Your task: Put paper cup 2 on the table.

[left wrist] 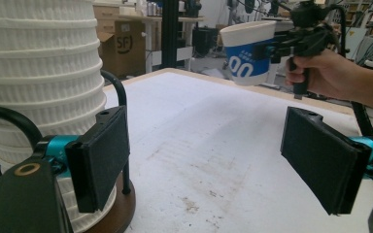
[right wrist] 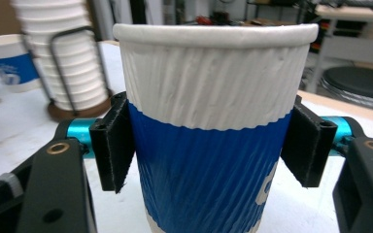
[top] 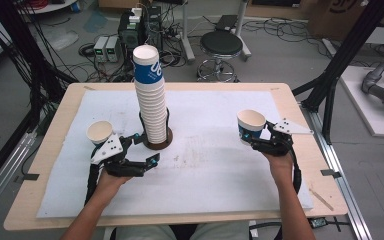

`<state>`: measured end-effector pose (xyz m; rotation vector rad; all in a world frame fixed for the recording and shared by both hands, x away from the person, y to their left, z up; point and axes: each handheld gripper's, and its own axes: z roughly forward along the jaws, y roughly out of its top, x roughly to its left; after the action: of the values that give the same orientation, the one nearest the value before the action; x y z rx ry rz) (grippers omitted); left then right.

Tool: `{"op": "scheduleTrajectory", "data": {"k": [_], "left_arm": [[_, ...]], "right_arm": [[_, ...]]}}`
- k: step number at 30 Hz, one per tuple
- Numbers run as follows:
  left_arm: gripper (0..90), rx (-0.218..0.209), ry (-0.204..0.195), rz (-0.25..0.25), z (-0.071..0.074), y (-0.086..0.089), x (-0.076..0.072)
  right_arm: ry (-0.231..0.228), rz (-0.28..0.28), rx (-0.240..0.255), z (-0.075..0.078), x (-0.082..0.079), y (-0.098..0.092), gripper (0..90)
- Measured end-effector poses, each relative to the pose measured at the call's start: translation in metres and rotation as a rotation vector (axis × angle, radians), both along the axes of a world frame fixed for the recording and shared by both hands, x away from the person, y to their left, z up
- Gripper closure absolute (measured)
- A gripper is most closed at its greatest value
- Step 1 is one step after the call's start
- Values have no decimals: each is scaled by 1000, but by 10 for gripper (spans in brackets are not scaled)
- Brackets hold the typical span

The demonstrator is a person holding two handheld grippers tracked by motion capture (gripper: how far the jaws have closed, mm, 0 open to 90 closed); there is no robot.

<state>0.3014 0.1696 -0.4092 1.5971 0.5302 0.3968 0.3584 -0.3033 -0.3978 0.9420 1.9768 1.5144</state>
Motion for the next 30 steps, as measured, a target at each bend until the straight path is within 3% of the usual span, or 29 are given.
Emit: {"op": "scheduleTrajectory", "data": {"k": [5,15,26,30], "left_arm": [[180,6,1,-1,-1,-1,-1],[180,14,7,-4,-3,-1,-2],[179,14,9,-2,-3,-1,-3],[180,16,11,-6,-3,-2,-3]], "right_arm": [[55,-50,10,-14,16,2,305],[178,-104,-45,-42,34,8,297],[192,-84,-103,-43,31,6,269],[200,-90,-84,-45,24,1,246]]}}
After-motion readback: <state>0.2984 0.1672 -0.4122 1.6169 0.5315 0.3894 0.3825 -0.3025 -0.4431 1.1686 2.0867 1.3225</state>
